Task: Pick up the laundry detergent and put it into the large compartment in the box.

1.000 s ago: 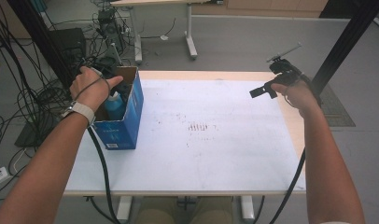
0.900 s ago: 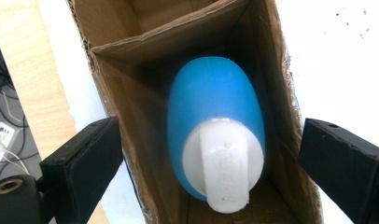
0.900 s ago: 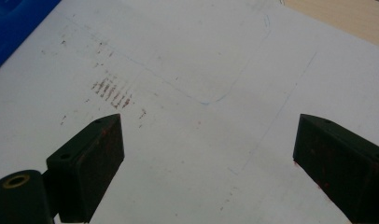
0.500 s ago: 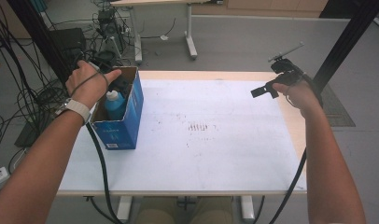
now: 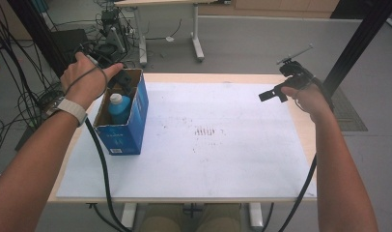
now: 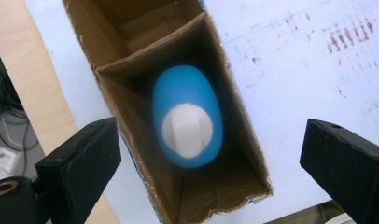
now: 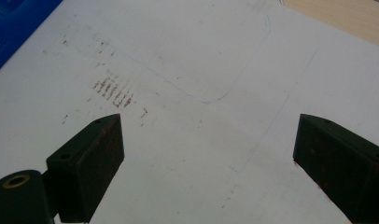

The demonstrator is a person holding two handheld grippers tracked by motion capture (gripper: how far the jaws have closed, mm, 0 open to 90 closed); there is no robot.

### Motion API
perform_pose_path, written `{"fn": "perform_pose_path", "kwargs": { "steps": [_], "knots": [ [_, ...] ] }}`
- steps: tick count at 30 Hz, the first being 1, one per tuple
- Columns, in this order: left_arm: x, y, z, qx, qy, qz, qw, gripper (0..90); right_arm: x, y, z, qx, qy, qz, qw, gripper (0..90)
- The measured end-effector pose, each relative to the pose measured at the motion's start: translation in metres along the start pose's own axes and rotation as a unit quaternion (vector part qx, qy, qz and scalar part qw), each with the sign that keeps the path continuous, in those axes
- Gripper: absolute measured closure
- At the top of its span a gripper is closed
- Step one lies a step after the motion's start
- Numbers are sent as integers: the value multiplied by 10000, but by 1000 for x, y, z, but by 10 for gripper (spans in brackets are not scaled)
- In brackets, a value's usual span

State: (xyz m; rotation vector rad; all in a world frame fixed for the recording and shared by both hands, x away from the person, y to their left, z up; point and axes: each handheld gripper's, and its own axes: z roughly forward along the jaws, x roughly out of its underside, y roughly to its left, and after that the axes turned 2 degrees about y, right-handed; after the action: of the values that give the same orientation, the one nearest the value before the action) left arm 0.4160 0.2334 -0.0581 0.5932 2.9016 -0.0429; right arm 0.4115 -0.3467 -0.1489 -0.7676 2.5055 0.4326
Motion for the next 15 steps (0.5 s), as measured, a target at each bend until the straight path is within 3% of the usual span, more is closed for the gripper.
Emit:
{"fn": "perform_pose_path", "kwargs": {
  "steps": [3, 7, 15],
  "knots": [
    [-2, -7, -4, -45, 6, 138, 9999, 50, -1, 1, 0, 9, 7, 2, 10000, 86],
    [-4, -13, -12, 53, -27, 373, 9993, 53, -1, 2, -1, 19, 18, -9, 10000, 86],
    [-6, -29, -28, 65, -83, 820, 9966, 51, 0, 3, -4, 24, 10, -16, 10000, 86]
  ]
}}
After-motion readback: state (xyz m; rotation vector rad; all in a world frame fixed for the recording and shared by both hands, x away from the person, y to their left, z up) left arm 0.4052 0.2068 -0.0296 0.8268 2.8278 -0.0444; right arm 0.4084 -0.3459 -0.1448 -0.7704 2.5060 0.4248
